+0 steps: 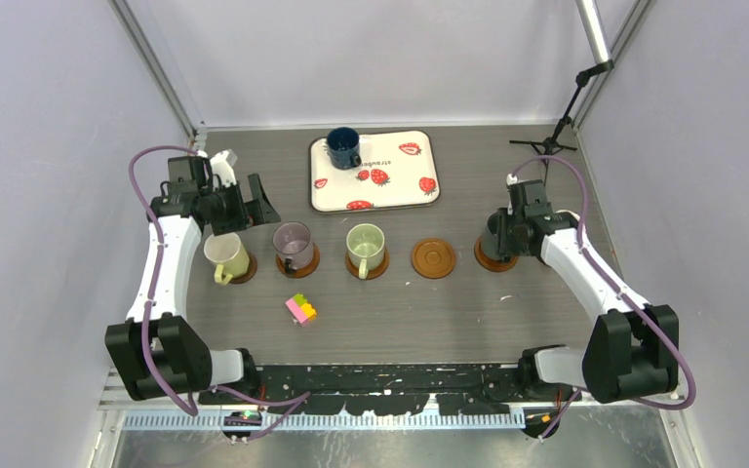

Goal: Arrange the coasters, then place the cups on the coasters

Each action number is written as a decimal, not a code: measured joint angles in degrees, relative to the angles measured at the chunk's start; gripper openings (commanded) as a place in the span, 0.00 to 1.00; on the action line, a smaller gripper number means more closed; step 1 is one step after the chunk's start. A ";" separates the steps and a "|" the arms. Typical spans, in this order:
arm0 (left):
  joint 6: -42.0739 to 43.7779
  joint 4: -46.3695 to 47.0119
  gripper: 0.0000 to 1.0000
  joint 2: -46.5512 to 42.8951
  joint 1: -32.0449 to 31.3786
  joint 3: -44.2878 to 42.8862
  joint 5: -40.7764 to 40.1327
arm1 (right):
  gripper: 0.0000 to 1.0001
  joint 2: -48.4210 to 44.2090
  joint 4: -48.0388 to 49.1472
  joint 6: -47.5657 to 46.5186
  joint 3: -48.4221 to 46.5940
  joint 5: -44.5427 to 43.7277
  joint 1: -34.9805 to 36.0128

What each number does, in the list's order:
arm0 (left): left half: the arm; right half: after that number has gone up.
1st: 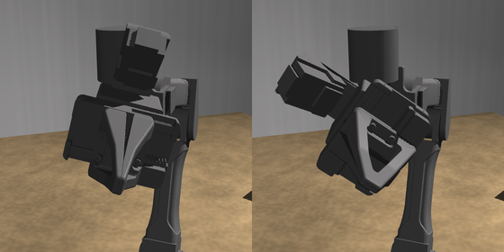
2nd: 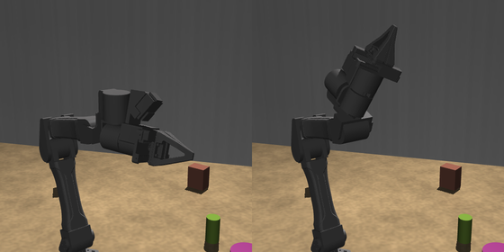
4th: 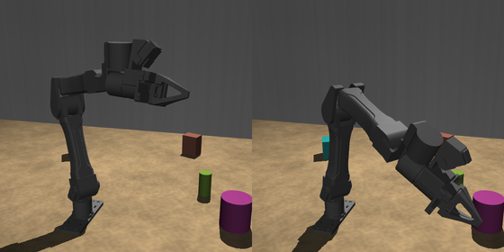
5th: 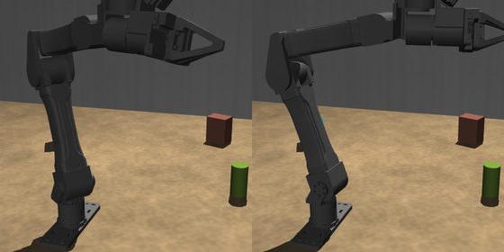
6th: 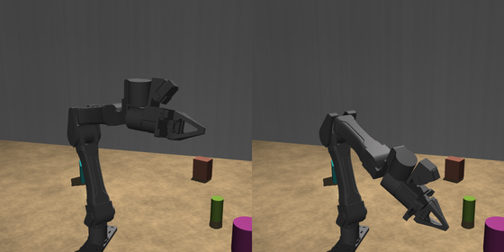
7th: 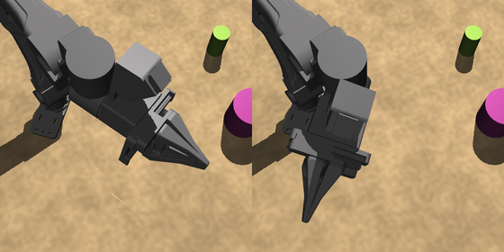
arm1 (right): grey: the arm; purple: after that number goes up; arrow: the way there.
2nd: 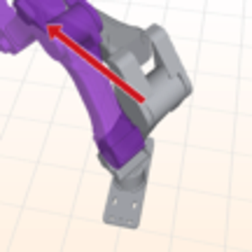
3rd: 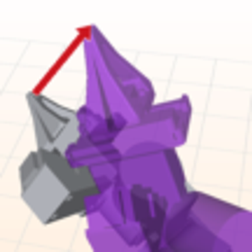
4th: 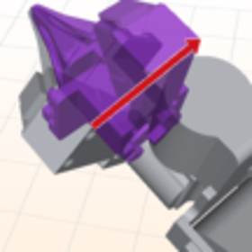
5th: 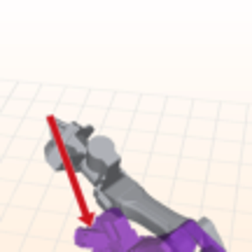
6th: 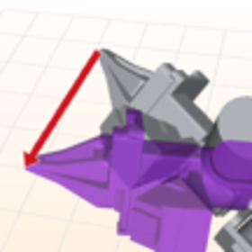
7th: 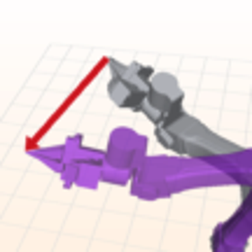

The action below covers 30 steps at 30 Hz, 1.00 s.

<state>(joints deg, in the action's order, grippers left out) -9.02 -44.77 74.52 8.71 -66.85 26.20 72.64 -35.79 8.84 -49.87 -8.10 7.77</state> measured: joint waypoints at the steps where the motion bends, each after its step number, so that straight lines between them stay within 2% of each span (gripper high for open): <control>1: 0.00 -0.02 1.00 -0.07 0.00 0.00 0.00 | 0.41 0.31 -0.68 -0.42 -0.85 0.04 0.00; 7: 0.00 -0.02 1.00 -0.22 0.00 0.00 0.02 | 0.41 2.80 -4.66 -2.10 -4.35 0.44 0.00; 16: 0.00 -0.02 1.00 -0.22 0.00 0.00 0.07 | 0.40 3.04 -8.04 -4.26 -4.66 0.48 0.00; 19: -0.02 -0.02 1.00 -0.22 0.00 0.00 0.31 | 0.43 3.04 -8.50 -4.94 -5.11 0.50 0.00; 21: 0.00 -0.02 1.00 -0.22 0.00 0.00 0.44 | 0.49 3.04 -8.83 -5.46 -5.35 0.57 0.00; 26: 0.02 -0.02 1.00 -0.22 0.00 0.00 0.83 | 0.74 2.69 -10.16 -6.51 -5.97 0.96 0.00; 30: 0.79 -0.33 1.00 -0.20 0.00 -0.11 2.03 | 0.83 1.44 -12.94 -8.74 -8.61 2.12 0.00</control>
<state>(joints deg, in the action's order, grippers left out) -8.23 -45.10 74.32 8.71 -66.96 28.23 74.08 -48.73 0.10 -58.48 -5.98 7.77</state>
